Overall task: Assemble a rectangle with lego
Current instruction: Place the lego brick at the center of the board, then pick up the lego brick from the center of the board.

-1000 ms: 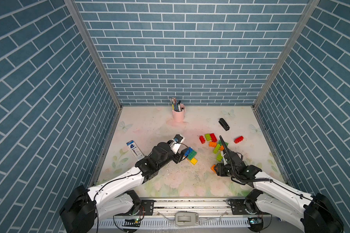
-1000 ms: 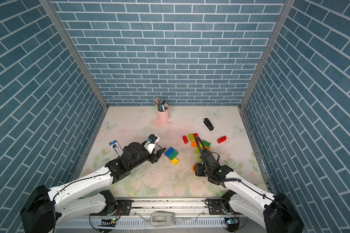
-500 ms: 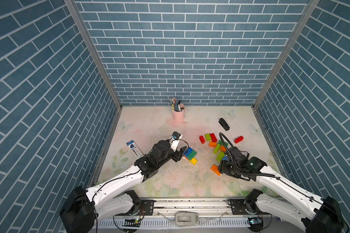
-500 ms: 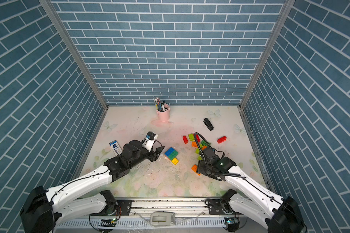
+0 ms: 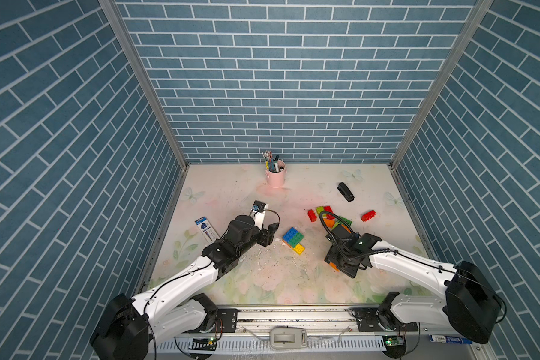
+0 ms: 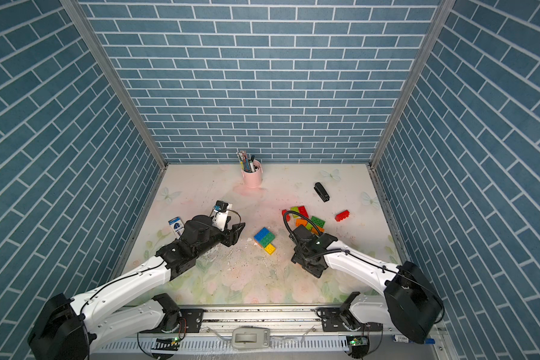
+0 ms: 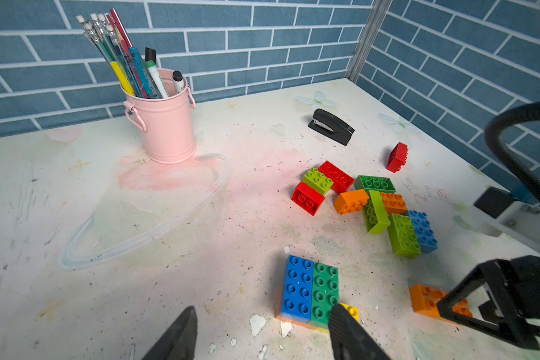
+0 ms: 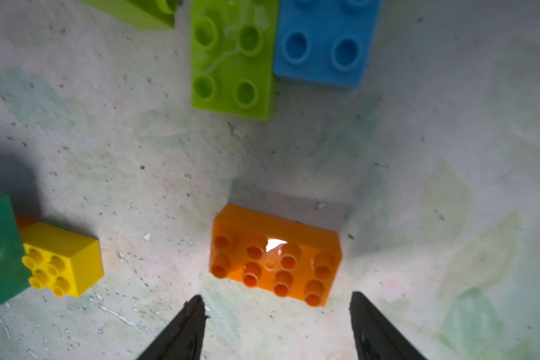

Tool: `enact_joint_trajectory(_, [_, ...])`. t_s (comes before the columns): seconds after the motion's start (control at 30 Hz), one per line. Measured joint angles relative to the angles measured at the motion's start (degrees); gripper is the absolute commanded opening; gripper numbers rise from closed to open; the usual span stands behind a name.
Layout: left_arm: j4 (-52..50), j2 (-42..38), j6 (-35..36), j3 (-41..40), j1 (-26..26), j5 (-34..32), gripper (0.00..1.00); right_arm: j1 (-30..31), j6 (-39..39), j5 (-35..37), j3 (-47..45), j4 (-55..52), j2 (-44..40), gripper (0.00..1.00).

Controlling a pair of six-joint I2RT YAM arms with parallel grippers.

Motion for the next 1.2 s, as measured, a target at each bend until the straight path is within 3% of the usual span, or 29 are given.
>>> enact_joint_trajectory(0.3, [1.49,0.26,-0.46,-0.61,0.02,1.49,0.68,-0.17,-1.97,1.03,5.77,1.11,7.34,0.77])
enact_joint_trajectory(0.5, [2.19,1.27,-0.59,-0.70,0.02,2.08,0.68,-0.48,-11.28,0.50,13.51,-1.81,12.98,0.77])
enact_joint_trajectory(0.6, [2.16,1.40,-0.59,-0.70,0.02,2.29,0.68,-0.44,-13.81,0.87,15.30,-4.52,11.96,0.77])
enact_joint_trajectory(0.7, [2.21,1.40,-0.61,-0.70,0.02,2.32,0.68,-0.37,-13.70,1.01,15.17,-7.28,9.29,0.80])
enact_joint_trajectory(0.83, [2.32,1.73,-0.68,-0.70,0.02,2.29,0.69,-0.37,-12.17,0.85,13.22,-7.06,8.35,0.93])
enact_joint_trajectory(0.93, [2.10,1.88,-0.85,-0.70,0.02,2.27,0.73,-0.39,-10.80,0.76,10.64,-5.90,8.35,0.93])
enact_joint_trajectory(1.03, [2.10,2.01,-1.31,-0.70,0.02,2.25,0.84,-0.63,-9.29,0.37,8.52,-3.52,8.59,0.92])
enact_joint_trajectory(1.2, [1.73,2.89,-1.44,-0.70,0.07,2.21,0.85,-1.31,-7.69,0.11,7.82,0.61,10.29,0.86])
